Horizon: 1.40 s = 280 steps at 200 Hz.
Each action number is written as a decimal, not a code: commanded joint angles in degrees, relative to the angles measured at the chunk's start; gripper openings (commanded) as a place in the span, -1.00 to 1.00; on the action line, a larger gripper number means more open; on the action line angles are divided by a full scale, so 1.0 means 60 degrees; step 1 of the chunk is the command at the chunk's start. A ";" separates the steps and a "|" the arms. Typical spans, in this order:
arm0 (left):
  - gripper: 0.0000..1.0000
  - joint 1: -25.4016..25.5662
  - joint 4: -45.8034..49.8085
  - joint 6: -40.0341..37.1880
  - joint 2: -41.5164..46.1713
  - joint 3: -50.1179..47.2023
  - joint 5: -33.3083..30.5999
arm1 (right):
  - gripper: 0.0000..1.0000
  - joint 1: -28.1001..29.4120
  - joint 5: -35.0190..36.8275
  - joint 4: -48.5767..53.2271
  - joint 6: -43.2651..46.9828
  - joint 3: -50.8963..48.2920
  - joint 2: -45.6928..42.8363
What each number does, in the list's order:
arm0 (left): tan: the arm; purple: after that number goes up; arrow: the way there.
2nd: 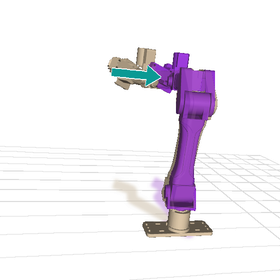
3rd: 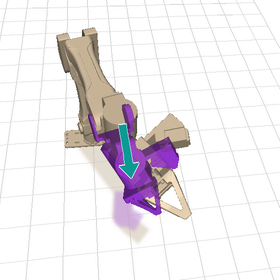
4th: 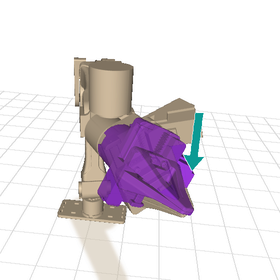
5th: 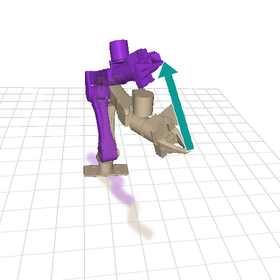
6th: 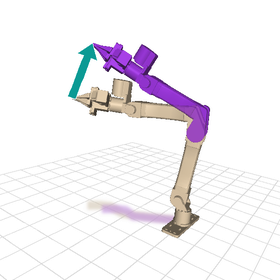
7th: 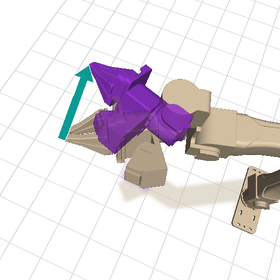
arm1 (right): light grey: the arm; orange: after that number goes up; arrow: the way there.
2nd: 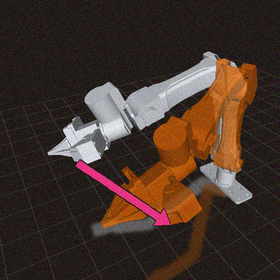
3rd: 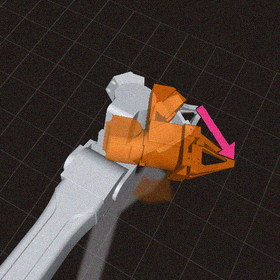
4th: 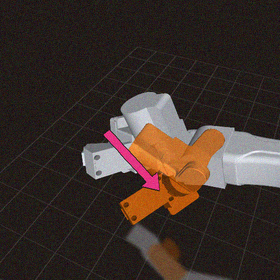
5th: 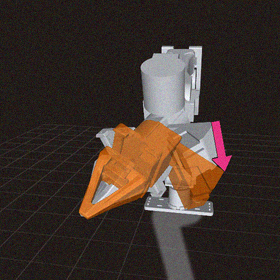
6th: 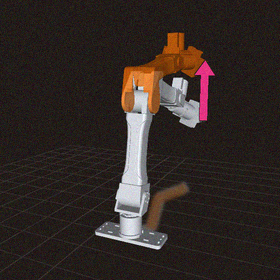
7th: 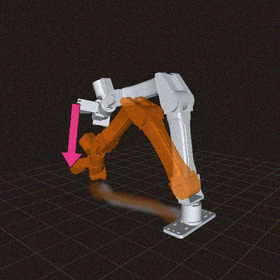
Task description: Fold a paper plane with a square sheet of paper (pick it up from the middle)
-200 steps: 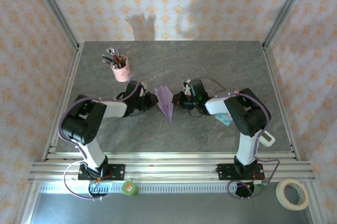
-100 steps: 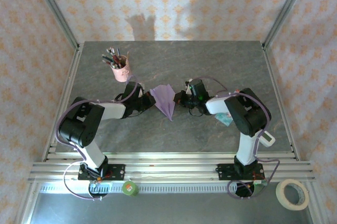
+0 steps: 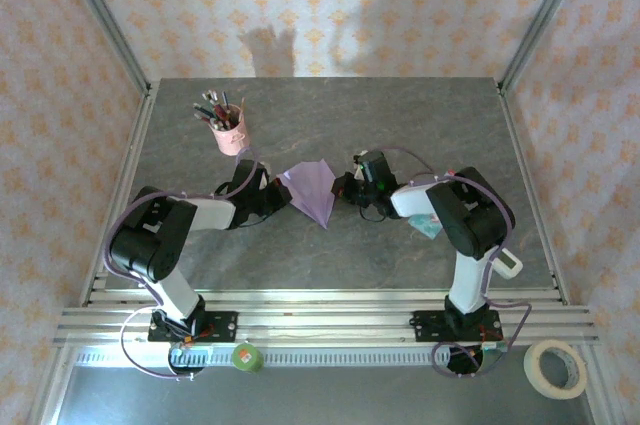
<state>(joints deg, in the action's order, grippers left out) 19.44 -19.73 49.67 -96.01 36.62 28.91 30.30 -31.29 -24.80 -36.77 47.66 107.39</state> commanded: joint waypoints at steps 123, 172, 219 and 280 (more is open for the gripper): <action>-1.00 -0.0058 -0.0230 -0.0361 -0.0044 0.0444 0.0778 | 0.06 0.1598 0.2256 0.4556 0.2112 0.1673 -0.1338; -1.00 -0.0051 -0.0213 -0.0401 -0.0096 0.0442 0.0835 | 0.31 0.2307 0.2669 0.5421 0.2317 0.2268 -0.0742; -1.00 -0.0050 -0.0229 -0.0416 -0.0154 0.0474 0.0895 | 0.34 0.2595 0.2790 0.5796 0.2492 0.2646 -0.0353; -1.00 -0.0048 -0.0257 -0.0412 -0.0172 0.0430 0.0939 | 0.04 0.2596 0.3008 0.6122 0.2581 0.2977 -0.0059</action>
<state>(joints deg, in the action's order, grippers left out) 19.44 -20.40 48.03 -96.25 38.33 33.98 45.71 -15.81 9.47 -22.06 63.42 105.56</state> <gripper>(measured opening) 0.062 0.542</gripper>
